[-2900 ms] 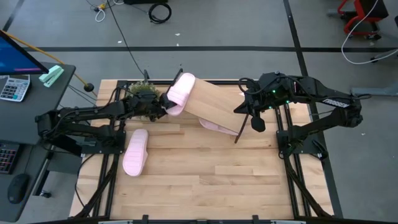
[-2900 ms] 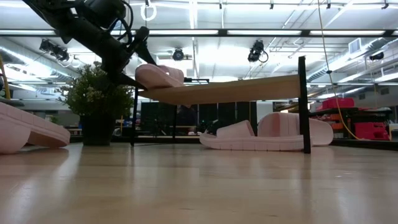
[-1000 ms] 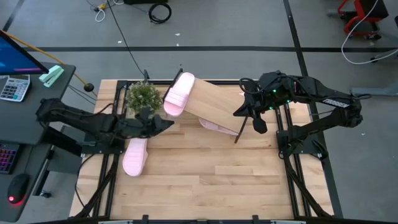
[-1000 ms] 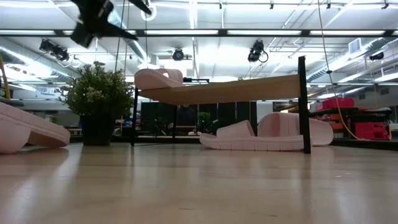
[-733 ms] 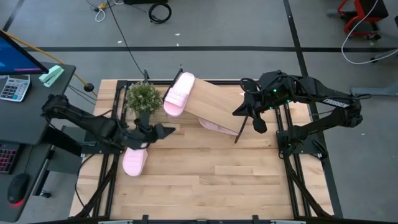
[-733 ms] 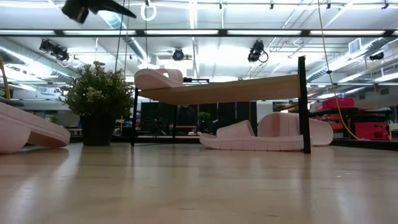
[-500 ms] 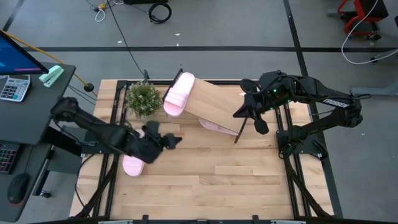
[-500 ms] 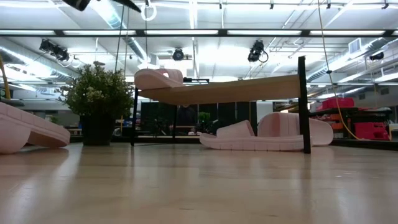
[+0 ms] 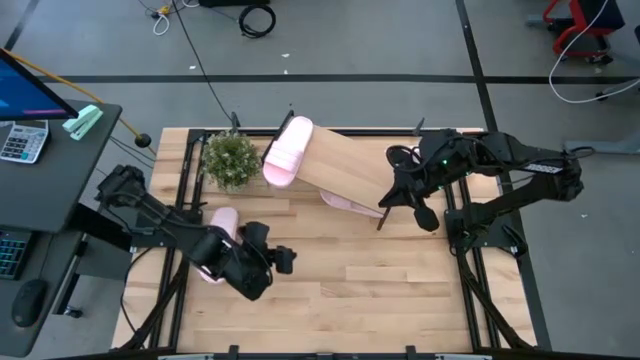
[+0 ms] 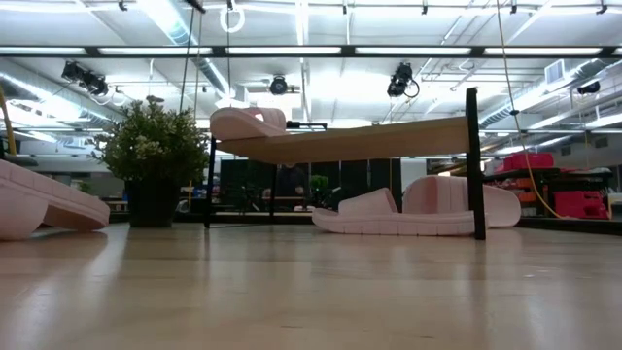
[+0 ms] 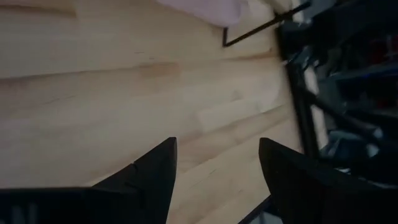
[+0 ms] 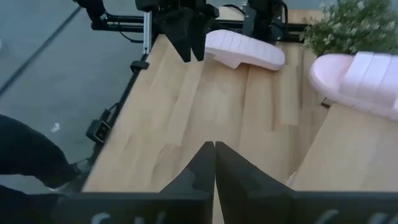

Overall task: Pick and place slides into the shelf
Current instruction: Put the pink slide on the shelf

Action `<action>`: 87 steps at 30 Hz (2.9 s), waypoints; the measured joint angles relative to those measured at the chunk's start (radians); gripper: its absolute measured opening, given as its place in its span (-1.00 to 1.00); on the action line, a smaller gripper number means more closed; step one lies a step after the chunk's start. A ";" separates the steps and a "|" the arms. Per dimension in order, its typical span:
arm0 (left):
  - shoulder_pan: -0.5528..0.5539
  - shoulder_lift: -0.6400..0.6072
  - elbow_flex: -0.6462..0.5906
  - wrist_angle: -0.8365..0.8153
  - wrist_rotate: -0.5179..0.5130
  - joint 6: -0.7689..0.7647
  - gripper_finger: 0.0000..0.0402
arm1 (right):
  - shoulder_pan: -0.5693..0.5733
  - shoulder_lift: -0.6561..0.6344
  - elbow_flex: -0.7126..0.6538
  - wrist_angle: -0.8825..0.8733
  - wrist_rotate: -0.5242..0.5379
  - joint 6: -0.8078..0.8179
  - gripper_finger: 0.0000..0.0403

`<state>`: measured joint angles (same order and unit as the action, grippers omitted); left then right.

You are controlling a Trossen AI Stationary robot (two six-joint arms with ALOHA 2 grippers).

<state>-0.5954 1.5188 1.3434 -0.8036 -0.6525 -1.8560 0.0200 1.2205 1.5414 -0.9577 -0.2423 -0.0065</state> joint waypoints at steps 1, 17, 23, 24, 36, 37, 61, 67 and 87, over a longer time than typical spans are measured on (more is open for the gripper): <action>-0.007 0.000 0.000 -0.016 0.005 0.002 0.15 | 0.010 0.000 0.000 0.001 0.001 0.026 -0.92; -0.140 0.000 0.000 -0.326 0.115 0.000 0.15 | 0.240 0.079 0.000 0.113 0.227 0.479 -0.92; -0.160 0.000 0.000 -0.427 0.121 -0.025 0.15 | 0.322 0.121 0.000 0.159 0.309 0.601 -0.92; -0.162 0.000 0.000 -0.442 0.126 -0.026 0.15 | 0.336 0.130 0.000 0.169 0.323 0.615 -0.92; -0.214 0.000 0.000 -0.511 0.194 -0.038 0.15 | 0.383 0.224 0.000 0.306 0.373 0.669 -0.93; -0.222 0.000 0.000 -0.520 0.202 -0.045 0.15 | 0.383 0.229 0.000 0.305 0.373 0.669 -0.93; -0.328 0.000 -0.001 -0.638 0.306 -0.157 0.15 | 0.382 0.230 0.000 0.320 0.374 0.640 -0.93; -0.328 0.003 -0.001 -0.636 0.329 -0.156 0.15 | 0.382 0.229 0.000 0.319 0.374 0.639 -0.93; -0.268 0.150 -0.001 -0.621 0.473 -0.001 0.15 | 0.381 0.229 0.000 0.319 0.424 0.612 -0.93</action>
<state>-0.8631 1.6691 1.3420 -1.4243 -0.1790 -1.8570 0.4011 1.4494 1.5414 -0.6384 0.1815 0.6060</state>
